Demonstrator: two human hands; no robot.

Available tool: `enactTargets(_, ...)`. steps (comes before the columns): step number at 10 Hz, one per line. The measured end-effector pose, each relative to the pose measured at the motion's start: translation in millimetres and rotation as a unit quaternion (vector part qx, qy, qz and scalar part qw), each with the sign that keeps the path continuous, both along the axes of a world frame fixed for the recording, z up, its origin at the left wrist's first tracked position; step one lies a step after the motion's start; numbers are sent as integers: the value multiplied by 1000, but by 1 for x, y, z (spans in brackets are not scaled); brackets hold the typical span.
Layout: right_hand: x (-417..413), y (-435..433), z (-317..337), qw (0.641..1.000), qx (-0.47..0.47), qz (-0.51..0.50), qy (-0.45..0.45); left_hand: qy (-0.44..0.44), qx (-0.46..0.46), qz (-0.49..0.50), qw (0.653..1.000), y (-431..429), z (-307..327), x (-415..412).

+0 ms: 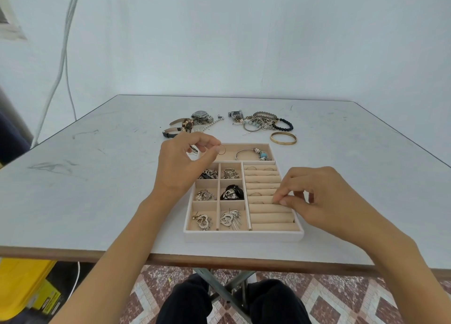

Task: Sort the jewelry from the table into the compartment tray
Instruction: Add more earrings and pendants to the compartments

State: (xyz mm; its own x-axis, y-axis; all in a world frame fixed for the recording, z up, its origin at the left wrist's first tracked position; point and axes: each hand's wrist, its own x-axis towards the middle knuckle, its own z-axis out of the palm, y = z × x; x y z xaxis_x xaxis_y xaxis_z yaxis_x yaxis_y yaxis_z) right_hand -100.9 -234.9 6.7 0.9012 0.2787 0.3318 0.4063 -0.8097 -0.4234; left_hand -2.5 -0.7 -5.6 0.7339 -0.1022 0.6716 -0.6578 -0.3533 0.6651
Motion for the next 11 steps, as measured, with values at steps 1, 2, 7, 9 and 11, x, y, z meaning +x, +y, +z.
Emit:
enactTargets(1, 0, -2, 0, 1000, 10, 1, 9, 0, 2, 4, 1000, 1, 0, 0)
enactTargets(2, -4, -7, -1, 992, 124, -17, -22, 1, 2, 5, 1000, 1, 0, -1)
enactTargets(7, -10, -28, -31, 971, -107, -166, 133, 39, -1, -91, 995, -9, 17, -20)
enactTargets(9, -9, -28, -34, 972, -112, -167, 119, 27, 160, -199, 967, -13, 33, -49)
enactTargets(11, -9, -28, -33, 973, -108, -164, 118, -69, 325, -195, 923, -16, 32, -50)
